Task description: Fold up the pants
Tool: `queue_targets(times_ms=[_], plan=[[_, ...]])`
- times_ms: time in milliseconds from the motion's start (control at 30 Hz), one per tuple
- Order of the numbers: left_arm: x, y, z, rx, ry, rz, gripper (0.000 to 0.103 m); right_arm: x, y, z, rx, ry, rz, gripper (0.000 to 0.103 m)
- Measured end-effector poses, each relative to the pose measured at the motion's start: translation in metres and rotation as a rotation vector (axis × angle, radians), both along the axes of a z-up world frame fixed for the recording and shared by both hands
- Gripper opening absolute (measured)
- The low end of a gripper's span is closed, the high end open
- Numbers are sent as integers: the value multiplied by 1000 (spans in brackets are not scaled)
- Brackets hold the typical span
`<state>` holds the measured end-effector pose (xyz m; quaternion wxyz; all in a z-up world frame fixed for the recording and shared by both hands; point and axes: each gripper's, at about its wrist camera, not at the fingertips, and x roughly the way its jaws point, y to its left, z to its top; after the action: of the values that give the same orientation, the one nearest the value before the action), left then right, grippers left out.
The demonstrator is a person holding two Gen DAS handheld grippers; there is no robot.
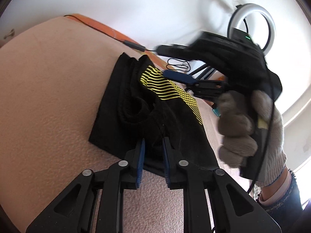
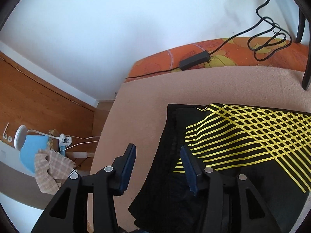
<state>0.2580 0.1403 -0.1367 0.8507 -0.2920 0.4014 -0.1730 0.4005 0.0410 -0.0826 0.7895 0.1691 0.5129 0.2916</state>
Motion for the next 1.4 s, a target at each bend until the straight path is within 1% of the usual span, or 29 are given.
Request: queue_targets(times_ms=[33, 67, 167, 200, 233, 267, 333, 433, 500, 567, 667, 700, 800, 867, 967, 1067, 1167, 1300, 1400], plan=[[1, 2, 0, 7, 9, 17, 26, -6, -7, 6, -7, -18, 2, 53], [1, 14, 1, 1, 14, 29, 27, -11, -14, 10, -10, -29, 5, 53], [5, 14, -1, -33, 29, 49, 27, -37, -42, 22, -40, -90, 4, 54], [7, 12, 1, -26, 32, 50, 27, -47, -52, 22, -53, -102, -4, 57], [8, 11, 2, -15, 30, 50, 29, -57, -62, 21, -63, -107, -9, 58], [10, 9, 3, -3, 29, 52, 33, -69, -72, 20, -77, -111, -11, 58], [3, 13, -4, 7, 48, 59, 39, -87, -87, 13, -148, -132, -12, 58], [5, 18, -6, -32, 86, 83, 39, -122, -108, 5, -252, -176, -17, 59], [8, 19, -7, -41, 97, 109, 42, -137, -117, -2, -307, -198, -19, 61], [9, 21, -7, -44, 106, 130, 44, -147, -123, -9, -345, -212, -14, 61], [10, 22, -12, -85, 118, 142, 44, -153, -119, -16, -386, -218, 15, 61], [12, 20, -12, -80, 113, 142, 43, -154, -115, -16, -396, -227, 28, 61], [12, 8, -7, 22, 76, 132, 36, -155, -106, -12, -431, -276, 30, 61], [11, 3, -4, 71, 51, 128, 25, -158, -105, -11, -434, -283, 33, 61], [10, 1, -1, 101, 21, 135, 18, -157, -109, -14, -422, -267, 18, 61], [8, 9, 4, 117, 8, 163, 17, -151, -113, -19, -412, -243, -10, 61], [5, 24, -1, 86, 33, 186, 17, -147, -122, -21, -400, -232, -34, 61], [1, 25, -2, 134, 43, 189, 17, -143, -121, -25, -393, -218, -17, 61], [0, 23, 4, 177, 36, 191, 17, -142, -114, -33, -390, -202, 10, 61]])
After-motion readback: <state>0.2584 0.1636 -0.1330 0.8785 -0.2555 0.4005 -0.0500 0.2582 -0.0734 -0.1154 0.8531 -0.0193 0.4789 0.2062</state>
